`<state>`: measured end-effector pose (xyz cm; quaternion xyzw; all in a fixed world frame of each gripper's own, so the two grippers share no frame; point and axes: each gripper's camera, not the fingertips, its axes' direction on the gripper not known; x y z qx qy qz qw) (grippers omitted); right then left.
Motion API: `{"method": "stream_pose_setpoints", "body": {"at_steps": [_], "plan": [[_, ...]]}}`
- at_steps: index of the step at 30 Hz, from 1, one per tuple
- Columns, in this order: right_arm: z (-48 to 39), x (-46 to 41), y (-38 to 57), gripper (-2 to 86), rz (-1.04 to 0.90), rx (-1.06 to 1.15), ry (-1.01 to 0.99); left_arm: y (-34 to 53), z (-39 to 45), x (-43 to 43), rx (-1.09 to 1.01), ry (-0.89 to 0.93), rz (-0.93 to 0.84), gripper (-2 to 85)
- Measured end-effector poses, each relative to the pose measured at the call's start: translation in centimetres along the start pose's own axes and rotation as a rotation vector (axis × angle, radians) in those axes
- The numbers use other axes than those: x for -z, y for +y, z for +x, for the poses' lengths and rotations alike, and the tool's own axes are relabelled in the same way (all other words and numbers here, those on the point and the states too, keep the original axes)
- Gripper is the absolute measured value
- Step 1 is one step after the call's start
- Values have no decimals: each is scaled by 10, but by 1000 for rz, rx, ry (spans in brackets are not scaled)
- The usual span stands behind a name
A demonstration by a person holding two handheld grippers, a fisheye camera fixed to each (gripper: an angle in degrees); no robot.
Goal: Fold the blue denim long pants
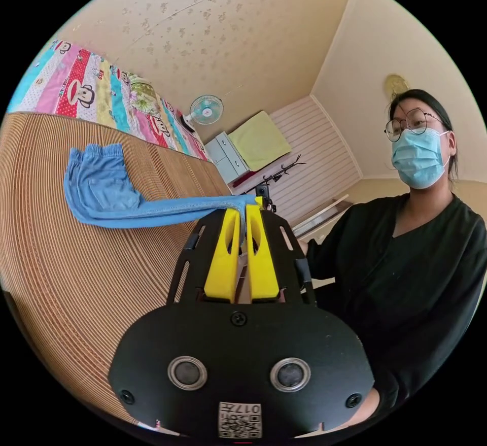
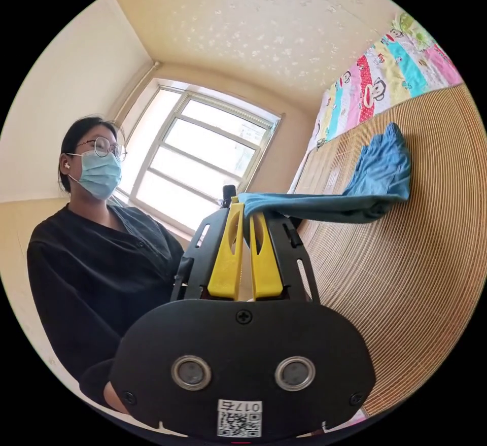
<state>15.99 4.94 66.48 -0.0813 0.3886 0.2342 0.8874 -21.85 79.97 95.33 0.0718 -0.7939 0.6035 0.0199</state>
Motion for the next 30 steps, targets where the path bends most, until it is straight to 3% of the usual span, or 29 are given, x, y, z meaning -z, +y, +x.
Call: {"method": "stream_pose_setpoints", "body": {"at_steps": [8, 14, 18, 23, 27, 30], "plan": [[-179, 9, -43, 5, -2, 311, -31, -36, 153, 6, -248, 34, 93, -7], [-224, 0, -115, 6, 26, 423, 64, -97, 185, 6, -317, -39, 139, -7], [-188, -22, -166, 7, -4, 384, 243, -141, 130, -7, -187, -154, 100, -7], [-62, -76, -221, 7, -128, 155, 526, -170, 2, -35, 10, -248, -24, -7], [25, -106, -236, 7, -190, 12, 603, -174, -110, -50, 190, -263, -128, -7], [67, -126, -235, 8, -227, -32, 611, -162, -144, -54, 225, -291, -172, -7]]}}
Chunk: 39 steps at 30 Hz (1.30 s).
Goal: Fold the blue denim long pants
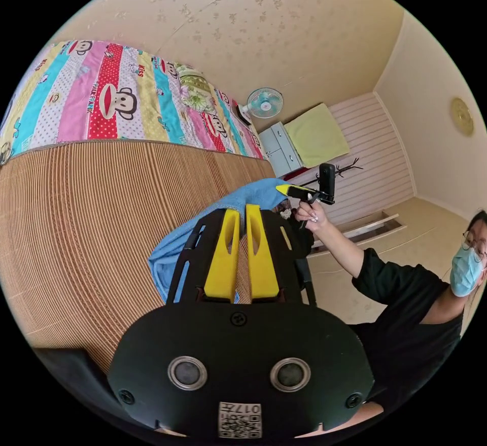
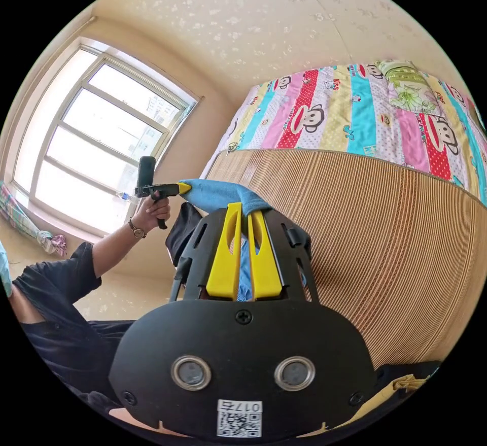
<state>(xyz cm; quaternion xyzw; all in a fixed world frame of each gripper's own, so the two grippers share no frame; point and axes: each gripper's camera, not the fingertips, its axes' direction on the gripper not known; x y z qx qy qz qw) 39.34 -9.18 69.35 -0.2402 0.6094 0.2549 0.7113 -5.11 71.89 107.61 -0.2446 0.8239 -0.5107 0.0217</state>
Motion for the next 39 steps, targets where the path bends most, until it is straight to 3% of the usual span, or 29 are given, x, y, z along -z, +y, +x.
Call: {"method": "stream_pose_setpoints", "body": {"at_steps": [5, 9, 18, 22, 26, 33, 39], "plan": [[3, -42, 55, 13, -42, 14, 2, 61, -18, -23, 24, 58, -2, -6], [13, -75, 113, 16, -88, -30, 17, 133, -27, -55, 117, -40, -60, -5], [66, -136, 193, 37, -181, -324, -34, 200, -60, -91, 352, -153, -156, 32], [89, -133, 198, 78, -216, -392, 1, 212, -79, -70, 443, -141, -120, 85], [135, -122, 195, 131, -88, -522, -185, 208, -101, -44, 511, -75, -22, 136], [185, -176, 163, 158, -63, -539, -302, 161, -145, -52, 489, -42, -11, 156], [193, -221, 141, 144, -155, -449, -282, 134, -145, -65, 388, -73, -118, 110]]}}
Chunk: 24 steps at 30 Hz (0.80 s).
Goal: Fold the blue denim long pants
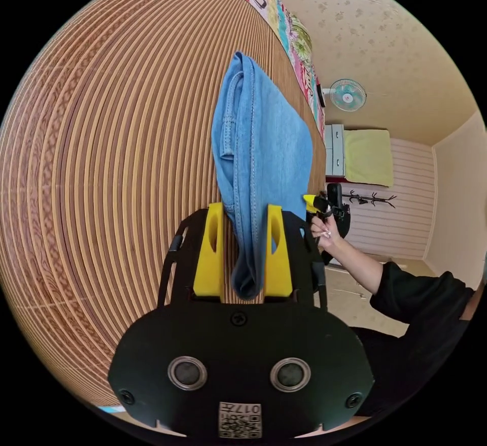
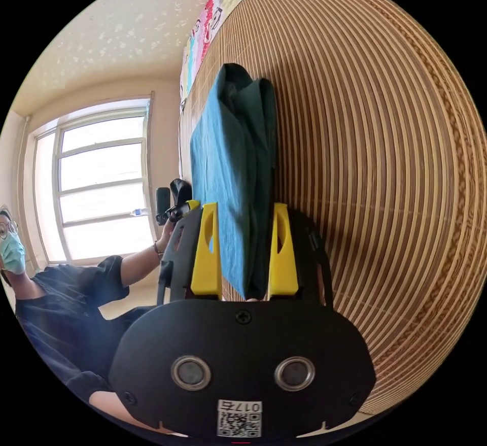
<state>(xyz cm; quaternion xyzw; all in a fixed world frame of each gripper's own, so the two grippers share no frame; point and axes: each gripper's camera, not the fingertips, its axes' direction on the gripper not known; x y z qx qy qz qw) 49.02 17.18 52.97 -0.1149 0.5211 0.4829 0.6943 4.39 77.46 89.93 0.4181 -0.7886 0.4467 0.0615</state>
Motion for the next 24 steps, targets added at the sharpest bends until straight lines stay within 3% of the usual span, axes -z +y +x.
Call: {"method": "stream_pose_setpoints", "body": {"at_steps": [4, 13, 24], "plan": [[-4, -28, 4, 114, -109, 42, 6, 1, 5, 1, 13, -4, -7, 84], [-23, -37, 46, 62, -6, -19, -85, 38, 18, 53, 65, 32, 25, 50], [-129, -73, 96, 55, -28, 113, -182, 118, 68, 202, 26, -23, 56, 50]]}}
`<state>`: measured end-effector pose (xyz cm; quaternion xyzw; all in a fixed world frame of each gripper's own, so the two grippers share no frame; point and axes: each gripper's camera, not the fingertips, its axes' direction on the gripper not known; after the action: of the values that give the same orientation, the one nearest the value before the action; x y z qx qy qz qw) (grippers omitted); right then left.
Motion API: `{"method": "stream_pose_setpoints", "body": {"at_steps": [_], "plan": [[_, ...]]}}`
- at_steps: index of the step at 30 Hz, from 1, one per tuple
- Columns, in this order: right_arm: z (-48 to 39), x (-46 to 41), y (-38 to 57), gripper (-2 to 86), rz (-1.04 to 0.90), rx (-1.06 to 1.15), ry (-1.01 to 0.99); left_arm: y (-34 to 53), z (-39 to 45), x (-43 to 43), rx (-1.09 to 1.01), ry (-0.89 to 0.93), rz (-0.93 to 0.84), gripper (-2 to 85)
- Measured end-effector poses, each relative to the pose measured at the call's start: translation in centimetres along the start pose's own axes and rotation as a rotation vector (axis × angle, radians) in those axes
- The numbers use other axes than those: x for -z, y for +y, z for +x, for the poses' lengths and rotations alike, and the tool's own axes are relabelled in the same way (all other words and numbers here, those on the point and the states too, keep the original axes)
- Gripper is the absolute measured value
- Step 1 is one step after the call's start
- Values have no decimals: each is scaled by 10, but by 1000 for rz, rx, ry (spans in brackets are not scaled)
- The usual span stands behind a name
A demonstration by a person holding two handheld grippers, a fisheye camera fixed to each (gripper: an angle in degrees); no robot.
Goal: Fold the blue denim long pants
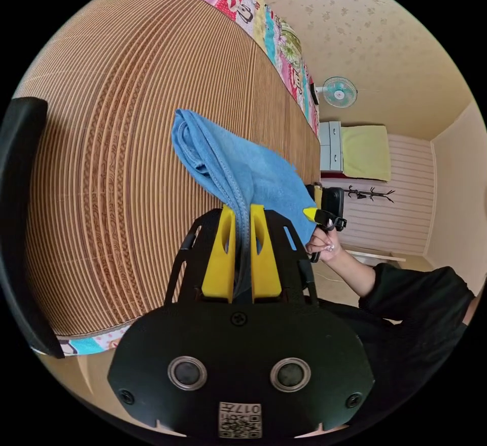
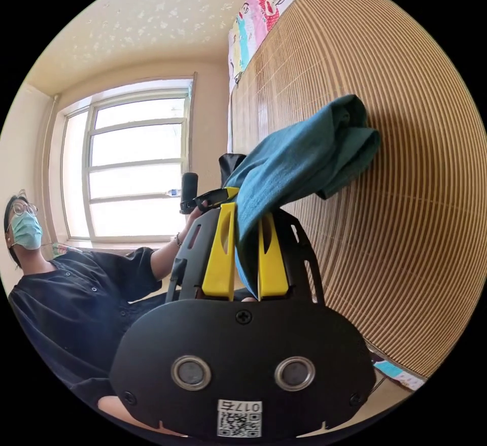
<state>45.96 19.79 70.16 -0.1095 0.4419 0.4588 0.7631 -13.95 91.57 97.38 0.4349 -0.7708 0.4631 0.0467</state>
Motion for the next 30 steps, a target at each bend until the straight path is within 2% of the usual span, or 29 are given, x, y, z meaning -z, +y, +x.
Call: {"method": "stream_pose_setpoints", "body": {"at_steps": [9, 16, 19, 21, 26, 30], "plan": [[-138, -111, -23, 53, -48, 250, -29, 35, 30, 201, -116, -141, 84, 50], [-248, -206, -48, 54, 62, 433, -48, 46, 35, 345, -224, -165, 212, 50], [-253, -249, -51, 53, 89, 327, -26, 42, 6, 373, -110, -155, 139, 50], [-234, -288, -52, 48, 42, 211, -3, 35, -45, 367, 51, -194, 4, 50], [-136, -409, -39, 21, -206, -179, 181, 41, -161, 307, 374, -354, -133, 49], [-142, -428, -26, 19, -226, -130, 216, 58, -168, 298, 356, -344, -65, 53]]}}
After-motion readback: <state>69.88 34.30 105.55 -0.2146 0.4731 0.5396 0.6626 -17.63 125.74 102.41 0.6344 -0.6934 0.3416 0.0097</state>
